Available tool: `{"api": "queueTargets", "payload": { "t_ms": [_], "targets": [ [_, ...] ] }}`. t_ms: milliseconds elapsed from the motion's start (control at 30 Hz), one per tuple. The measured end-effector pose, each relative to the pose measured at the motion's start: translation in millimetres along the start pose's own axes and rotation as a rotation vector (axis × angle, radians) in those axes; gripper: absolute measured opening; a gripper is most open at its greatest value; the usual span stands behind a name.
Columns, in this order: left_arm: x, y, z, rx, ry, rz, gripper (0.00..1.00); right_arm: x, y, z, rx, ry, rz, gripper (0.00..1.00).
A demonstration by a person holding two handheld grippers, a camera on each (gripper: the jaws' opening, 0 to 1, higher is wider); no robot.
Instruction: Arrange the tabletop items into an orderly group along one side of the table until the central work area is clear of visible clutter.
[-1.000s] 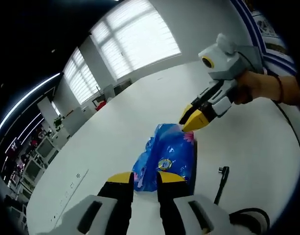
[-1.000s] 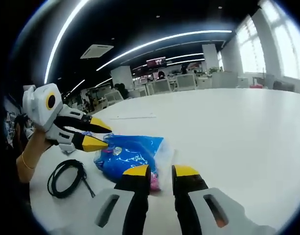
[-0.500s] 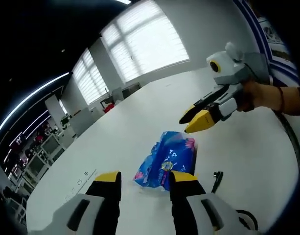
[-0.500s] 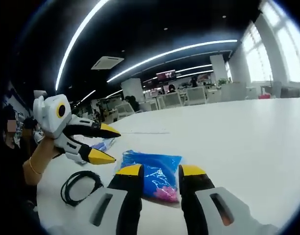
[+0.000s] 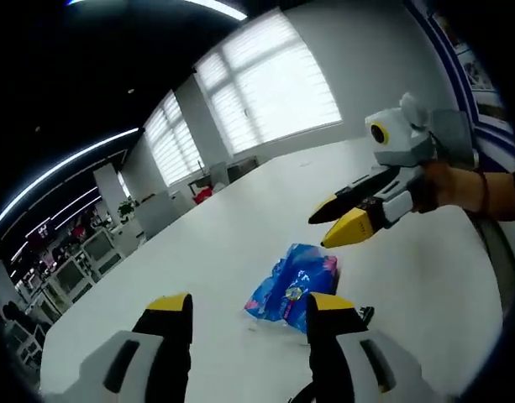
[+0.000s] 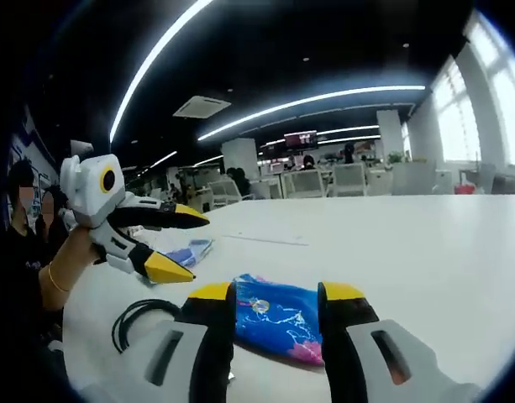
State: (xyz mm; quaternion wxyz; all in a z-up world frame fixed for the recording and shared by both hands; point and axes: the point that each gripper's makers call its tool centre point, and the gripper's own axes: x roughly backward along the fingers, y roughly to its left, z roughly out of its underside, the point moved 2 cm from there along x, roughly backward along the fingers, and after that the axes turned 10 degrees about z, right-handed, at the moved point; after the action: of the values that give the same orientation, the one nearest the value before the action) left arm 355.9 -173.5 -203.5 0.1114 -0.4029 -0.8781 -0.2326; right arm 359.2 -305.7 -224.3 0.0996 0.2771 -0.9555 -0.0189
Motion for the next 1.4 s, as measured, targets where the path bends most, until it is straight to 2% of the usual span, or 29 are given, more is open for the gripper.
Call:
{"api": "queueTargets", "payload": {
  "t_ms": [67, 267, 433, 600, 933, 1400],
  "targets": [
    [4.1, 3.0, -0.8, 0.005, -0.003, -0.016, 0.64, 0.4, 4.4, -4.1, -0.008, -0.019, -0.016, 0.38],
    [14.7, 3.6, -2.1, 0.020, -0.013, -0.023, 0.66, 0.2, 12.7, -12.0, 0.001, -0.044, -0.036, 0.42],
    [23.7, -2.8, -2.5, 0.053, -0.027, -0.002, 0.68, -1.8, 20.0, -16.4, 0.010, -0.055, -0.043, 0.44],
    [36.1, -4.4, -1.7, 0.051, -0.026, -0.026, 0.72, -6.0, 29.0, -17.8, 0.026, -0.056, -0.052, 0.45],
    [54.6, 3.4, 7.7, 0.155, -0.029, -0.088, 0.85, -16.0, 49.8, -24.8, 0.047, -0.060, -0.081, 0.49],
    [72.7, 9.3, 19.9, 0.219, -0.037, -0.126, 0.87, -30.8, 73.2, -28.5, 0.085, -0.043, -0.114, 0.51]
  ]
}}
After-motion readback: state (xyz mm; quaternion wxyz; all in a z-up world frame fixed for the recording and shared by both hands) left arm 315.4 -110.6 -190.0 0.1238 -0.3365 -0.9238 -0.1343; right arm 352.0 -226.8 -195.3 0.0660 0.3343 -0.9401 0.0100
